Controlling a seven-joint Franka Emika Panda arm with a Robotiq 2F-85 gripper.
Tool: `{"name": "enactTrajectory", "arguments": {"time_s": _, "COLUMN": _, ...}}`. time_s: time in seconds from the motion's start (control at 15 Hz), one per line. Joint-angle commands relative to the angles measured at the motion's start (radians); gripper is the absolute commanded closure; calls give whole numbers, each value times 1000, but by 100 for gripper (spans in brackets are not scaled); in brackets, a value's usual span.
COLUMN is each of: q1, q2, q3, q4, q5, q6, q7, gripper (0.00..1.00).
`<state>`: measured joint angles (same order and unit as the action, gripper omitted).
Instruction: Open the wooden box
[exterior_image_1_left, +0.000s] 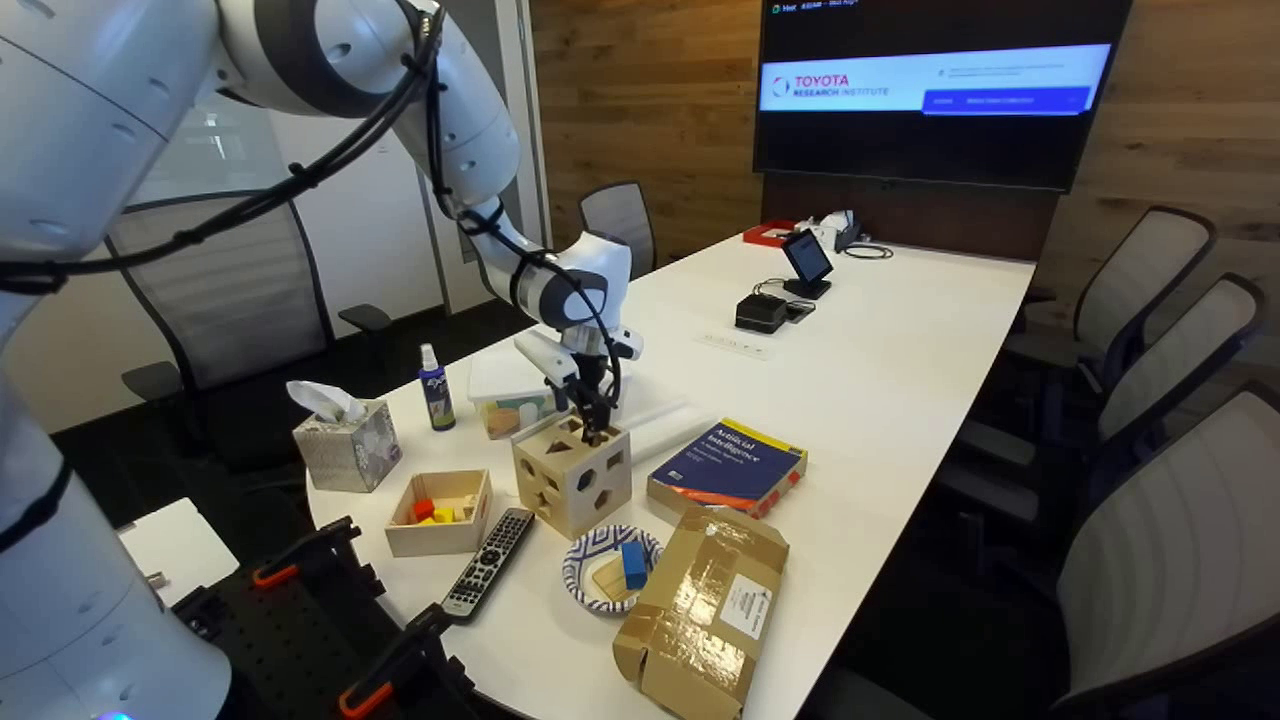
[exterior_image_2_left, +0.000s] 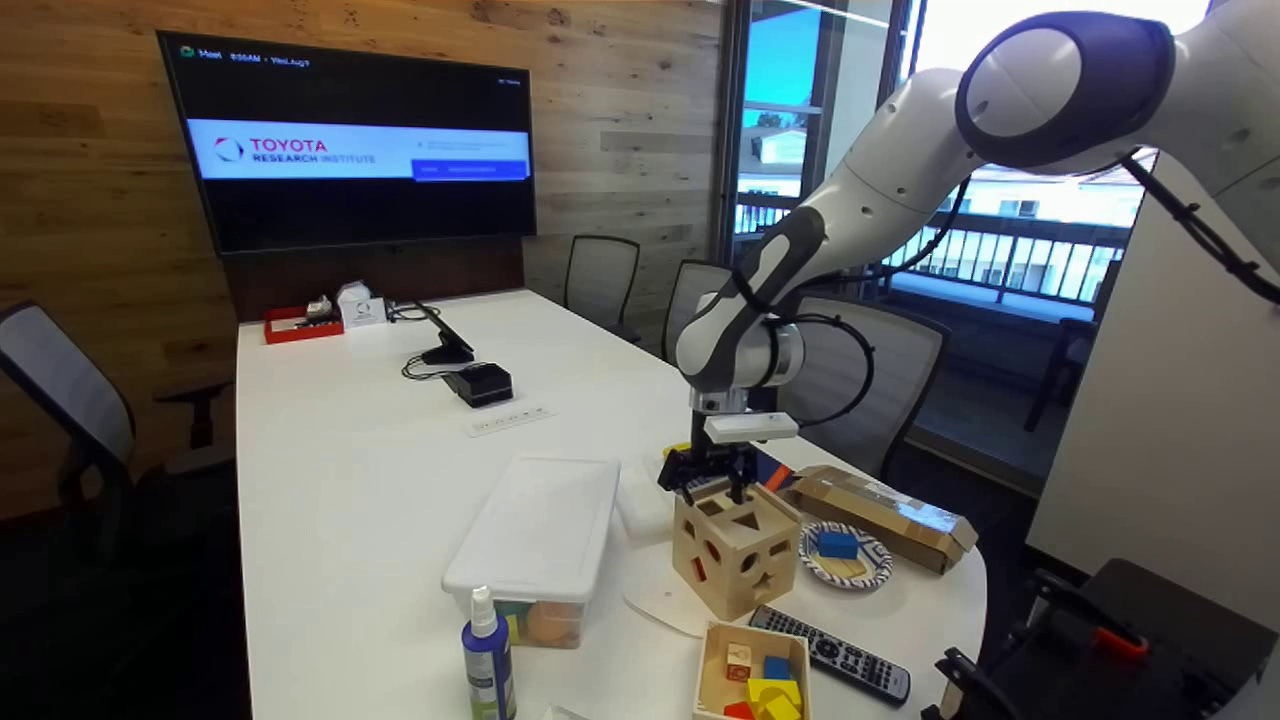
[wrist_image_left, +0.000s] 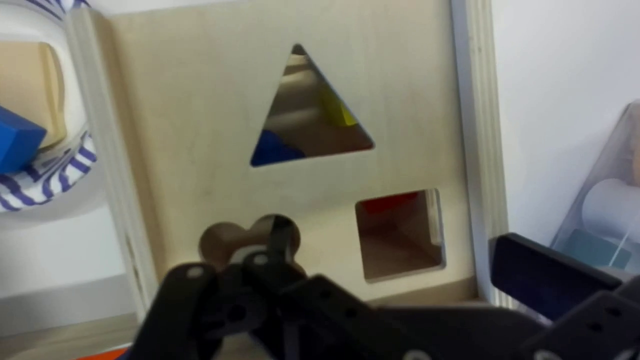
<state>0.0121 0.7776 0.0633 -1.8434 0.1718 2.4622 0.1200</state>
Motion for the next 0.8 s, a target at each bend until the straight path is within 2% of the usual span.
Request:
{"name": "enactTrajectory", "arguments": {"time_s": 0.0, "q1": -21, "q2": -24, "q3": 12, "q4": -47, "q5": 36, "q6": -38, "q7": -7, "gripper": 0}}
{"name": "enactTrajectory", "arguments": {"time_s": 0.73, "q1": 8, "q2": -63, "q3": 20, "q4": -116, "q5": 74, "q6": -146, "q7": 34, "gripper": 0}}
